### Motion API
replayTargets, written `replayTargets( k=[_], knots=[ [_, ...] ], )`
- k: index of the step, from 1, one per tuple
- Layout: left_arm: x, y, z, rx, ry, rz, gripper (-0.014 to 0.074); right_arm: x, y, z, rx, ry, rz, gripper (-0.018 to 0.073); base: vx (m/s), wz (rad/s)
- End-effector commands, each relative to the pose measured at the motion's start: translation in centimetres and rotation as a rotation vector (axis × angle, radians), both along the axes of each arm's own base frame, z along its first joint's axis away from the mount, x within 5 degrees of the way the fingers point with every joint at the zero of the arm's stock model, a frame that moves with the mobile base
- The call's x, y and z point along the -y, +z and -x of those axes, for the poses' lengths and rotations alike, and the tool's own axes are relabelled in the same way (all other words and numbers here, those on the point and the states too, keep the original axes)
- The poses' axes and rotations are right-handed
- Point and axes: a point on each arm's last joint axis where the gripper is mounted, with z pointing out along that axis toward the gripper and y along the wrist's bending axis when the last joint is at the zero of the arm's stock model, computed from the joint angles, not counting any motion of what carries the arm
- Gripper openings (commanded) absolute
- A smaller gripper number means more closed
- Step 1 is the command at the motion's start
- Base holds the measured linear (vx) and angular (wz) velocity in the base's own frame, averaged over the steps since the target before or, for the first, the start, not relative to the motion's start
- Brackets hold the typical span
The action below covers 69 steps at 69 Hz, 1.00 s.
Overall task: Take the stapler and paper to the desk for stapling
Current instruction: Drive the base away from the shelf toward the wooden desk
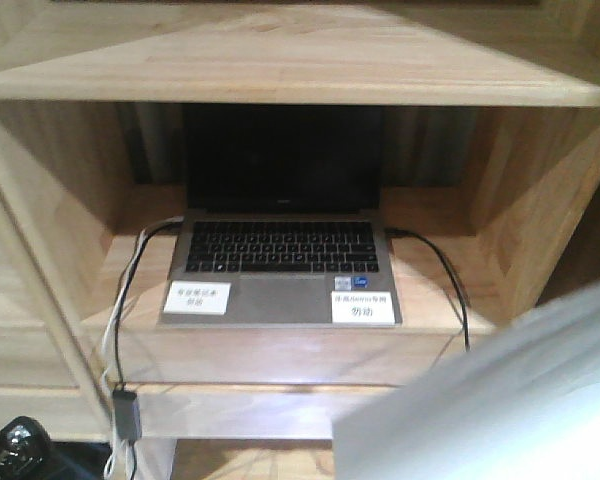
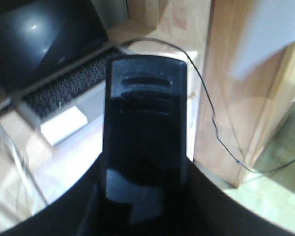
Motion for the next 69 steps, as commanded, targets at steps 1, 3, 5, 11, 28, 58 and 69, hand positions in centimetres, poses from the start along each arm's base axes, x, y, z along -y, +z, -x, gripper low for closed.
replayTargets(
  k=[1,3,5,11,28,58,69],
  knots=[
    [0.15,1.81,-0.32,0.088,0.017,0.090,-0.0006,0.31,1.40,0.66,0.094,0.003,-0.039,-0.0003,-0.21,0.14],
    [0.15,1.81,-0.32,0.088,0.017,0.090,-0.0006,0.31,1.40,0.66,0.094,0.003,-0.039,-0.0003,-0.21,0.12],
    [0.15,1.81,-0.32,0.088,0.017,0.090,-0.0006,0.31,1.40,0.66,0.094,0.003,-0.039,-0.0003,-0.22,0.10],
    [0.15,1.81,-0.32,0.088,0.017,0.090,-0.0006,0.31,1.40,0.66,0.094,0.003,-0.039,-0.0003,-0.22,0.06],
    [0.15,1.81,-0.32,0.088,0.017,0.090,-0.0006,0.31,1.40,0.66,0.094,0.003,-0.039,-0.0003,-0.22,-0.04],
    [0.15,1.81,-0.32,0.088,0.017,0.090,-0.0006,0.31,1.40,0.66,0.094,0.003,-0.039,-0.0003,-0.19,-0.12],
    [0.15,1.81,-0.32,0.088,0.017,0.090,-0.0006,0.31,1.40,0.66,0.094,0.003,-0.039,-0.0003,-0.16,-0.10]
  ],
)
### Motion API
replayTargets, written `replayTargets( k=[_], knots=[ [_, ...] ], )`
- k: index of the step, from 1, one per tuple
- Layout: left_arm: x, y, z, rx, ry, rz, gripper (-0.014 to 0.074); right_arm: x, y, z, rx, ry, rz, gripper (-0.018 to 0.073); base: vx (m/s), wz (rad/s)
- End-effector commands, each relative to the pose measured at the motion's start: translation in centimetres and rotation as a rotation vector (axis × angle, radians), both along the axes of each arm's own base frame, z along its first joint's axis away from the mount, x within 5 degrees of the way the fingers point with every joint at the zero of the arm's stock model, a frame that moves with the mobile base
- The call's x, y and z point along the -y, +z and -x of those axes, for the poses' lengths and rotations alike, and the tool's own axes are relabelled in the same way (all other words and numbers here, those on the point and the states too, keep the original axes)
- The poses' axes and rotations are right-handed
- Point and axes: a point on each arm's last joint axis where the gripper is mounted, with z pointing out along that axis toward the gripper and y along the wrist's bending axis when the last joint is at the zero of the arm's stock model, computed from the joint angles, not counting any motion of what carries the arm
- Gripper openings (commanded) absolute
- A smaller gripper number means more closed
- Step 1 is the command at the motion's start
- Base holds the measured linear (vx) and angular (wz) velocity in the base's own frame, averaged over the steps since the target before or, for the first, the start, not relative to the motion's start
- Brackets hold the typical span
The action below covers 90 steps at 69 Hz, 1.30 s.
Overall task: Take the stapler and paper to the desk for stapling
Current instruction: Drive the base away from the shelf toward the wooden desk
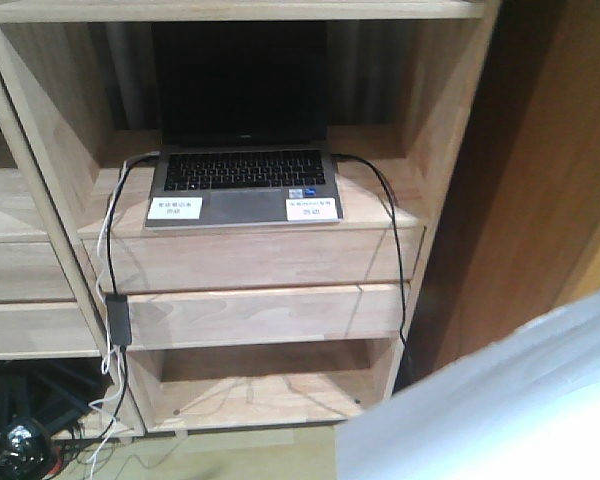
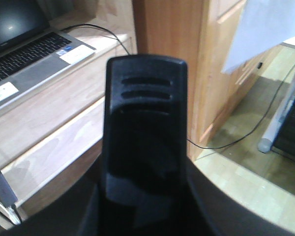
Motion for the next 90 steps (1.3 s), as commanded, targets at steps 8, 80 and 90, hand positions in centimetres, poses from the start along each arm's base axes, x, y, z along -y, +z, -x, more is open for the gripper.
replayTargets(
  k=[8,80,90],
  knots=[
    [0.15,1.81,-0.32,0.088,0.017,0.090,-0.0006,0.31,1.40,0.66,0.094,0.003,-0.039,-0.0003,-0.12,0.04],
    [0.15,1.81,-0.32,0.088,0.017,0.090,-0.0006,0.31,1.41,0.66,0.095,0.004,-0.040,-0.0003,-0.05,0.50],
    [0.15,1.81,-0.32,0.088,0.017,0.090,-0.0006,0.31,1.41,0.66,0.095,0.004,-0.040,-0.0003,0.02,0.56]
  ],
)
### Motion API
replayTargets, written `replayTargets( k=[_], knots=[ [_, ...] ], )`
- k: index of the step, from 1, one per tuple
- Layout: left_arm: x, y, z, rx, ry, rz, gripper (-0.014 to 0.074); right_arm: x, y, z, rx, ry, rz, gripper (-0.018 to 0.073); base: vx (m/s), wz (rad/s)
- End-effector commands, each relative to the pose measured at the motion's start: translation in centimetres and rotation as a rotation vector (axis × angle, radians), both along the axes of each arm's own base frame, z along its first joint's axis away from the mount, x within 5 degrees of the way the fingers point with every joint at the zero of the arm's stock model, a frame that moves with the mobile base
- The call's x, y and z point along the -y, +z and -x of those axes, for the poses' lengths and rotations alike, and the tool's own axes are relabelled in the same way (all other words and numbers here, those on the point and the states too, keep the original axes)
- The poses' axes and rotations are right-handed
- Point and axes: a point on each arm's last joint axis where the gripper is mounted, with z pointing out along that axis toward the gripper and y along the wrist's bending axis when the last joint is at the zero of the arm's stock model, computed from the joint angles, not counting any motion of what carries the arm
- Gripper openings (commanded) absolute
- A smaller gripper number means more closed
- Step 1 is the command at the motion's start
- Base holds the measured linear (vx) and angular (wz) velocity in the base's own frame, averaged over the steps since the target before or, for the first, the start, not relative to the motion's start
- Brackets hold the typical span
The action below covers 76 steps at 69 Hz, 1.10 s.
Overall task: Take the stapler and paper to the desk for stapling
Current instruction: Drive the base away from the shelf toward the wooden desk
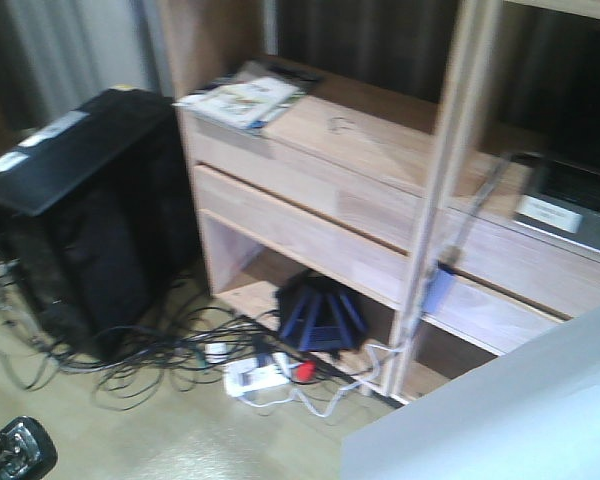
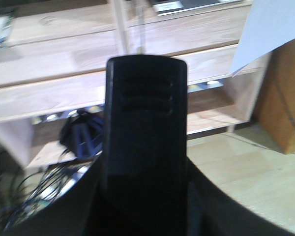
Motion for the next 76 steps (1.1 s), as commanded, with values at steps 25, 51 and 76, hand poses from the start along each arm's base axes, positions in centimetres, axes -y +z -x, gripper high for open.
replayTargets(
  k=[25,51,76],
  knots=[
    [0.15,1.81,-0.32,0.088,0.017,0.090,-0.0006,0.27,1.39,0.60,0.090,0.004,-0.038,-0.0003,0.05,0.55],
    [0.15,1.81,-0.32,0.088,0.017,0.090,-0.0006,0.27,1.39,0.60,0.090,0.004,-0.038,-0.0003,0.07,0.60],
    [0.15,1.81,-0.32,0.088,0.017,0.090,-0.0006,0.27,1.39,0.60,0.090,0.004,-0.038,-0.0003,0.10,0.62]
  ],
)
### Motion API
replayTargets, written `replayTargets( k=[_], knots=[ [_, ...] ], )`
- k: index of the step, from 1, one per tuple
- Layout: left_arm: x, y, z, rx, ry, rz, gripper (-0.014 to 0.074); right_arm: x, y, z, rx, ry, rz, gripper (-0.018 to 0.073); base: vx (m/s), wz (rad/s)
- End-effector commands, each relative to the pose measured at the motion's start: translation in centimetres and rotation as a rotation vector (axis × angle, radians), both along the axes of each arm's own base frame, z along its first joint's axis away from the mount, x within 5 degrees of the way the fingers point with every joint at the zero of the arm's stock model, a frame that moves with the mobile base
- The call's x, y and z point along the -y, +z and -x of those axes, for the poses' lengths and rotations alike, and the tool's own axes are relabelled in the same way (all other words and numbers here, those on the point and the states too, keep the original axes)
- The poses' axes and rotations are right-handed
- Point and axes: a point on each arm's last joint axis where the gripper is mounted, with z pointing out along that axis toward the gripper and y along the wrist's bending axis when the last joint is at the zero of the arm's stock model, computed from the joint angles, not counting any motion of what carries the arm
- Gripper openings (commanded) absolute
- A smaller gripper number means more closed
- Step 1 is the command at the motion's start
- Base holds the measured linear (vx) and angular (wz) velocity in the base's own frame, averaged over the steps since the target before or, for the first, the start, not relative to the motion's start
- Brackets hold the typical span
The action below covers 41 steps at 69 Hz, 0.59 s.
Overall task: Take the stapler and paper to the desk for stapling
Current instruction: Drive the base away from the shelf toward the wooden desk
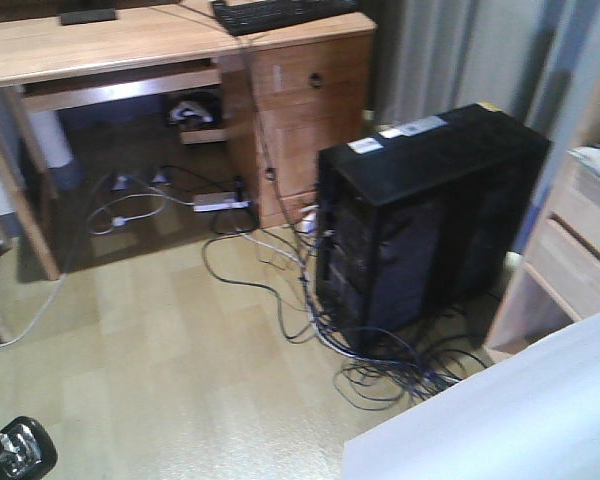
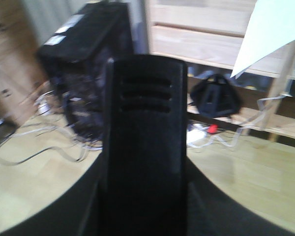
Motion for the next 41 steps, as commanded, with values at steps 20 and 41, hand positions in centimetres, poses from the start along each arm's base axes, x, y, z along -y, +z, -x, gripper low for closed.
replayTargets(
  k=[20,41],
  knots=[
    [0.15,1.81,-0.32,0.088,0.017,0.090,-0.0006,0.27,1.39,0.60,0.089,0.004,-0.039,-0.0003,0.13,0.49],
    [0.15,1.81,-0.32,0.088,0.017,0.090,-0.0006,0.27,1.39,0.60,0.089,0.004,-0.039,-0.0003,0.14,0.30]
  ],
)
